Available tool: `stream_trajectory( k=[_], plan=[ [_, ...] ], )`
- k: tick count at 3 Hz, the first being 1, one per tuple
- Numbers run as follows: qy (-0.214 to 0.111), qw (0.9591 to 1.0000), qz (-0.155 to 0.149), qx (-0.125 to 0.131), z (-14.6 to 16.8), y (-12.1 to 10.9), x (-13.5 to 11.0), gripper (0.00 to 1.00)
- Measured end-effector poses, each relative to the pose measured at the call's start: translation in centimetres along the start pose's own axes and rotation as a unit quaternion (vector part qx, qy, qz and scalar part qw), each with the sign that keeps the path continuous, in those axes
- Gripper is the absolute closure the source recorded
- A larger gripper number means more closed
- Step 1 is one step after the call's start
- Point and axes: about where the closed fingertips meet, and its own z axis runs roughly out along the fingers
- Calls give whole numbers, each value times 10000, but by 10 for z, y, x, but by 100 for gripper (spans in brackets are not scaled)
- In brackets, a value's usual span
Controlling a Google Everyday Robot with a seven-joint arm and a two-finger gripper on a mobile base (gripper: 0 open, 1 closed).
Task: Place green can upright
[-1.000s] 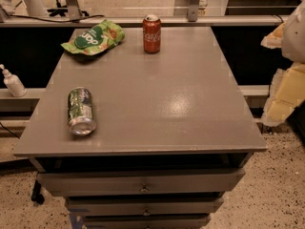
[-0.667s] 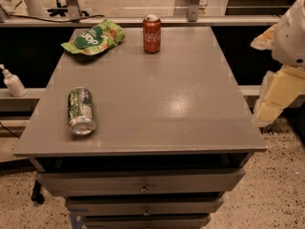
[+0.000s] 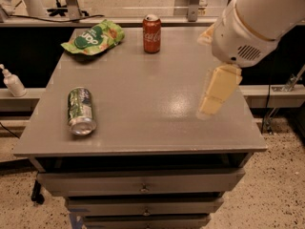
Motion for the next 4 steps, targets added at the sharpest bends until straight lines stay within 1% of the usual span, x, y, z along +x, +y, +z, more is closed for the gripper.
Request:
stream_trajectory(
  k=[1,2,3,4],
  plan=[
    [20,9999,-118,-42,19,1,-46,0],
    [256,9996,142,33,41,-1,-84,0],
    [520,9974,479,145,61,-6,-104,0],
    [682,9920,1046,171,76,-10,-120,0]
  ],
)
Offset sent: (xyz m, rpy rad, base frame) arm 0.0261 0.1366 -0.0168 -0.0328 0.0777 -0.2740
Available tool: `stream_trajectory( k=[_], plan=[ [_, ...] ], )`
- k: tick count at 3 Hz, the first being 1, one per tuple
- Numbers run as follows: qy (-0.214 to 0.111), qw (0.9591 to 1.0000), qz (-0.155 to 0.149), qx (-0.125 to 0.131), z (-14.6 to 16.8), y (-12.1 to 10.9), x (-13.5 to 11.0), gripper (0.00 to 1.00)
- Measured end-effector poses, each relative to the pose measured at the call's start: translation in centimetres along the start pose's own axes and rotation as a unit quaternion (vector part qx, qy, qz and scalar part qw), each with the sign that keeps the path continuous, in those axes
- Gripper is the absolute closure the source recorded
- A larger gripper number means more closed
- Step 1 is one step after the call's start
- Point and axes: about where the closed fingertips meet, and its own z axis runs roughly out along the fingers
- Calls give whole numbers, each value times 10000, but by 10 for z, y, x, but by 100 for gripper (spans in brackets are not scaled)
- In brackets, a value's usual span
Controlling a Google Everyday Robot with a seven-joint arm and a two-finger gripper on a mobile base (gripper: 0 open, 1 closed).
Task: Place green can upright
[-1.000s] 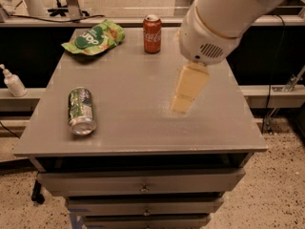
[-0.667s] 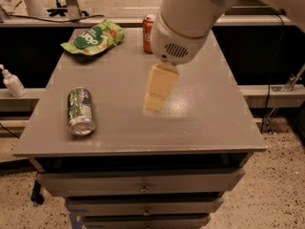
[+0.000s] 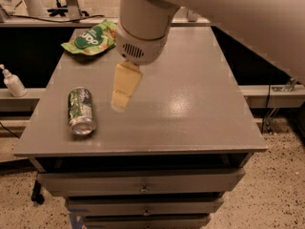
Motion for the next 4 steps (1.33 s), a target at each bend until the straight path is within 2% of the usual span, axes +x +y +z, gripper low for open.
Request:
stream_trajectory(
  k=[1,2,3,4],
  plan=[
    [-13,9989,458,19,-2,1,-2,0],
    [-15,9989,459,21,-2,1,-2,0],
    [-32,9977,670,51,-2,2,-4,0],
    [-20,9924,1228,95,7,-8,-16,0]
  ],
)
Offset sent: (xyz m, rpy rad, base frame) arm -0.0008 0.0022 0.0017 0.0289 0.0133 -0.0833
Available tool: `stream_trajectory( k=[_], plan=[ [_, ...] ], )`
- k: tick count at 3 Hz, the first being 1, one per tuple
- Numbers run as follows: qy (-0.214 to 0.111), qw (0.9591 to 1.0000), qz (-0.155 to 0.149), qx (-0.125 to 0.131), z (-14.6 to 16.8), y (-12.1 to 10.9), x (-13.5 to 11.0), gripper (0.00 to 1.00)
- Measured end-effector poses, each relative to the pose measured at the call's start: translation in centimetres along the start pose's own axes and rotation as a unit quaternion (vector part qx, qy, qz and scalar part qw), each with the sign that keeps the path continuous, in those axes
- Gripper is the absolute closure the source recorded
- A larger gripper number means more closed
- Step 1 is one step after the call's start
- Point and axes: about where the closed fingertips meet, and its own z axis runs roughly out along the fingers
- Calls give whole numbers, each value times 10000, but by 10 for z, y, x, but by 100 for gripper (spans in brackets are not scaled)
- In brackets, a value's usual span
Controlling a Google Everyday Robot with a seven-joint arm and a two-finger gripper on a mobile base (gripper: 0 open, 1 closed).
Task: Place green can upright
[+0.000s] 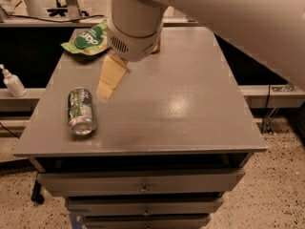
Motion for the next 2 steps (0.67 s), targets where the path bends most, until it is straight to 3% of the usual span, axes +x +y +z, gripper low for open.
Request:
stream_trajectory(
  k=[1,2],
  plan=[
    [148,9970,757,-49,15,-6,-12,0],
    [497,9859,1592,-125,36,-12,-15,0]
  ],
)
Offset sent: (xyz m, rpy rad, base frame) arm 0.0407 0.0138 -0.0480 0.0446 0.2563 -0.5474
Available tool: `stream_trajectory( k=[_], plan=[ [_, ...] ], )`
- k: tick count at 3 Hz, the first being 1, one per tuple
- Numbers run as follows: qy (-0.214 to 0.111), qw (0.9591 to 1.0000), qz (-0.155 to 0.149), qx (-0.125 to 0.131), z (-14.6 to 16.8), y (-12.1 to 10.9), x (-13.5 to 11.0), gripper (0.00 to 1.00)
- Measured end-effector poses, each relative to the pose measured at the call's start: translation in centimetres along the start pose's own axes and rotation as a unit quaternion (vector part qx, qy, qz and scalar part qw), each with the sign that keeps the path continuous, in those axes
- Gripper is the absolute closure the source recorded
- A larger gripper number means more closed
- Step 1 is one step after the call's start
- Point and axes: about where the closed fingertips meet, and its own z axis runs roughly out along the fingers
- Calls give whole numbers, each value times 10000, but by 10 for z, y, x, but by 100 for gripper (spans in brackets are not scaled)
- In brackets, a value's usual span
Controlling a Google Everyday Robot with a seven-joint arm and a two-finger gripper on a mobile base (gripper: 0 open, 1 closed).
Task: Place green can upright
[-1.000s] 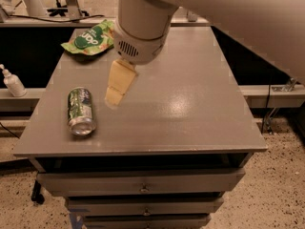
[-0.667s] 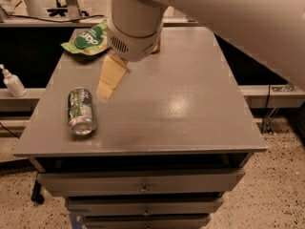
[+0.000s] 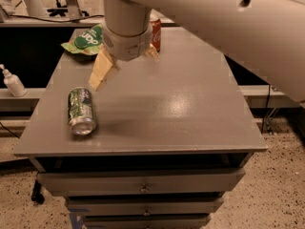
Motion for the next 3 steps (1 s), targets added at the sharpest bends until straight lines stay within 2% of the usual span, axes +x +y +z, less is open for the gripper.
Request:
stream_trajectory(
  k=[1,2,3],
  plan=[
    [290,9961,836,-60,12,-2,2,0],
    [350,9887,1451,-123,17,2,-7,0],
    [189,9833,1800,-182,15,9,-28,0]
  ],
)
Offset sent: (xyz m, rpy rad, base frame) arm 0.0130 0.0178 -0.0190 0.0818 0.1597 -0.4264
